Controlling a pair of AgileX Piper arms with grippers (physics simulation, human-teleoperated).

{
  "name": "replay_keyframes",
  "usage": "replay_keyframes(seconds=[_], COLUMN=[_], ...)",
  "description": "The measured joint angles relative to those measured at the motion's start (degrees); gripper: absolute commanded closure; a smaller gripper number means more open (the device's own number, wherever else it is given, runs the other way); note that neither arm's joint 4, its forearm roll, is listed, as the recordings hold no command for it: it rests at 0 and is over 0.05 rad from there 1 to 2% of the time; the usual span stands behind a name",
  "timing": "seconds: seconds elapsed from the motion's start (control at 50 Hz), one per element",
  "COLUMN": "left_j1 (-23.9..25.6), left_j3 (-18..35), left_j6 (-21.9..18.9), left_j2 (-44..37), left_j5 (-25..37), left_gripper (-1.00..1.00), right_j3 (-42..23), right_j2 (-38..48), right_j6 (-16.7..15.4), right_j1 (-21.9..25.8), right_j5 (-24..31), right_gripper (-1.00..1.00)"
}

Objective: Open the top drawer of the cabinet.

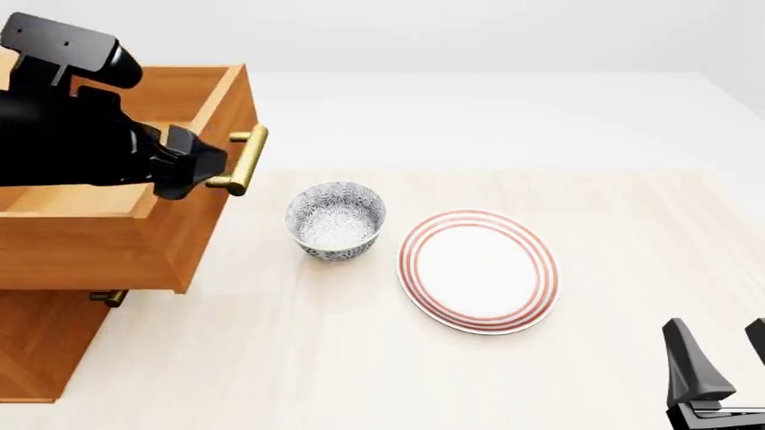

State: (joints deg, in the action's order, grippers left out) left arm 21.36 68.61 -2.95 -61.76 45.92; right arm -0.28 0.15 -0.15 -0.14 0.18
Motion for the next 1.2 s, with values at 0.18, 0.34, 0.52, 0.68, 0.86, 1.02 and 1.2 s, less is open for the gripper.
replay_keyframes(seconds=[0.18,0.34,0.52,0.68,0.86,1.02,1.2], left_j1=[-0.4,-0.6,-1.1,-1.8,-2.9,-4.5,-6.1], left_j3=[0.8,1.3,1.9,1.5,1.3,1.3,1.2], left_j6=[-1.7,-2.8,-4.2,-5.0,-5.3,-5.5,-5.6], left_j2=[1.9,3.2,4.8,6.8,9.2,11.7,14.4], left_j5=[1.4,2.4,3.3,3.3,3.5,4.1,4.6], left_gripper=[-1.00,-1.00,-1.00,-1.00,-1.00,-1.00,-1.00], right_j3=[0.0,0.0,0.0,0.0,0.0,0.0,0.0], right_j2=[0.0,0.0,0.0,0.0,0.0,0.0,0.0], right_j6=[0.0,0.0,0.0,0.0,0.0,0.0,0.0], right_j1=[0.0,0.0,0.0,0.0,0.0,0.0,0.0], right_j5=[0.0,0.0,0.0,0.0,0.0,0.0,0.0], right_gripper=[-1.00,-1.00,-1.00,-1.00,-1.00,-1.00,-1.00])
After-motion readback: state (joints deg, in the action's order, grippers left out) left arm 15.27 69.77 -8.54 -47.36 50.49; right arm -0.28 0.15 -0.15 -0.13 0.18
